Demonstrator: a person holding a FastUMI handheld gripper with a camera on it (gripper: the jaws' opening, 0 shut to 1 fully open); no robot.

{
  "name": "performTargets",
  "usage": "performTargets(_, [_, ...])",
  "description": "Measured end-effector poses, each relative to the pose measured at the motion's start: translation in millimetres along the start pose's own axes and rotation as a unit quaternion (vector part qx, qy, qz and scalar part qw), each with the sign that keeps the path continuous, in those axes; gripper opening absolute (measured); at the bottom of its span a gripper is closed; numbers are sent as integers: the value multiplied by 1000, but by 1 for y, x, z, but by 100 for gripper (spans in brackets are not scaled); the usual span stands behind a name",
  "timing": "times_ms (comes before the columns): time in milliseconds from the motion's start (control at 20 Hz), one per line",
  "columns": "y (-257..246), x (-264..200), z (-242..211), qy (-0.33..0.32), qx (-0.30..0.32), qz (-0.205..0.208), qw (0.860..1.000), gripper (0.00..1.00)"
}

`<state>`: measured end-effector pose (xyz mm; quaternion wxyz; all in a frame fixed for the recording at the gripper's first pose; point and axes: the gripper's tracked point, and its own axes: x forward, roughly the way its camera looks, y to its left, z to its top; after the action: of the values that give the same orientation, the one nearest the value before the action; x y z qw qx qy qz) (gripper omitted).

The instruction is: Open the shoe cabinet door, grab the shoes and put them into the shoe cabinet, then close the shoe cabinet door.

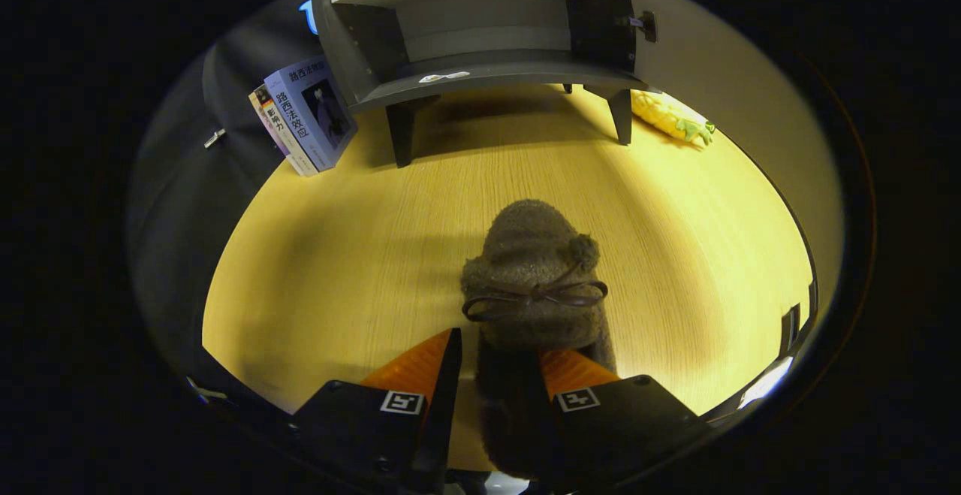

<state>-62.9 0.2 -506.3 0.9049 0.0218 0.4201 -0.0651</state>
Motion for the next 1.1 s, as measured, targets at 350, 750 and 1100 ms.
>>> performTargets(350, [-7,24,13,-29,-14,-16,999,21])
performTargets(750, [-5,26,13,-23,-41,-19,999,6])
performTargets(1100, [-4,12,14,-19,-38,-15,999,6])
